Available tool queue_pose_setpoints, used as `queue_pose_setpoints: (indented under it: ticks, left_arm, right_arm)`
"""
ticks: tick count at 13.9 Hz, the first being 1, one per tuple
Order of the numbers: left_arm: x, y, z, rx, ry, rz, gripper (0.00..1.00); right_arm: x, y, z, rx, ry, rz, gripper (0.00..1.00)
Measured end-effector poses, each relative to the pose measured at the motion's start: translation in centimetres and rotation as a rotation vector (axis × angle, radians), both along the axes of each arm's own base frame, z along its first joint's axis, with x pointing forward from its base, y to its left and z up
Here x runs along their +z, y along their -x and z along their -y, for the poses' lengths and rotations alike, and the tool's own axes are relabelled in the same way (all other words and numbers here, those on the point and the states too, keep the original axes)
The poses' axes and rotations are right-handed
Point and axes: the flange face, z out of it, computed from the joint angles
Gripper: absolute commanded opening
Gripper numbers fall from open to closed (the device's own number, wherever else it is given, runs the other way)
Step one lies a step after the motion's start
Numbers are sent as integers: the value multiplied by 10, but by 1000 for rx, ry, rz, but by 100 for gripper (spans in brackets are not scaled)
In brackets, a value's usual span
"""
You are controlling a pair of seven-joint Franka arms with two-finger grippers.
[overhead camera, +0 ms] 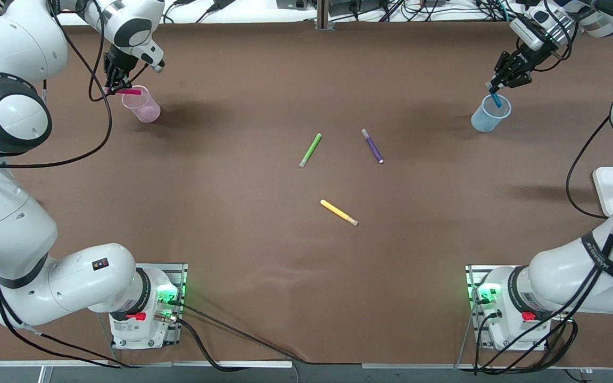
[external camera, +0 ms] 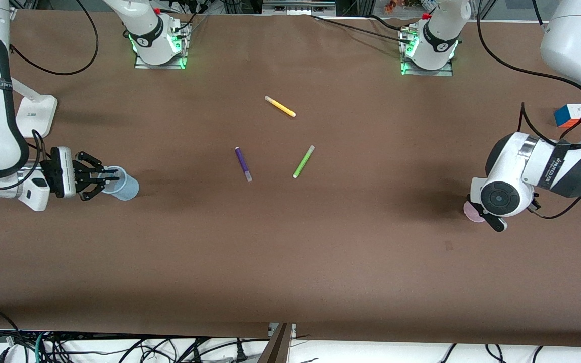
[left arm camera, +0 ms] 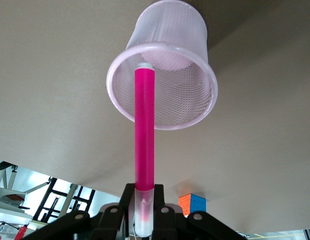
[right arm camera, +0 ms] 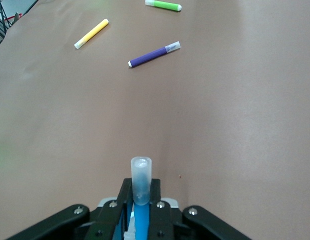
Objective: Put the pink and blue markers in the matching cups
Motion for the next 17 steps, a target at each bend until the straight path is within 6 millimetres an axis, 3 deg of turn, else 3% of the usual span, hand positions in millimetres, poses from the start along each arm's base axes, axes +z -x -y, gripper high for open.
queue_pose_setpoints:
  ticks: [1, 2, 3, 5, 7, 10, 12, 17]
  left_arm:
    - [-1, 0, 1, -1, 1, 0, 100]
    - [1, -1, 1, 0, 1, 4, 100]
    - [4, -3, 1, 2, 2, 13, 100]
    - [17, -11, 2, 13, 14, 45, 100]
    - [46, -22, 7, 80, 95, 102, 100]
    - [128, -33, 16, 275, 284, 255, 100]
    - [175, -27, 26, 424, 342, 354, 100]
    - [234, 1, 65, 659, 428, 406, 100]
  right_arm:
    - [-3, 0, 1, 2, -3, -1, 11]
    - [-5, 0, 1, 2, -5, -4, 73]
    - [-7, 0, 1, 0, -8, -5, 100]
    - [-11, -1, -1, -14, -21, -11, 100]
    - [-12, -2, -2, -53, -24, -32, 100]
    - [6, -12, -1, -171, 22, -87, 100]
    - [24, -17, -2, -286, 69, -175, 100]
    - [72, -26, 4, -574, 276, -372, 100]
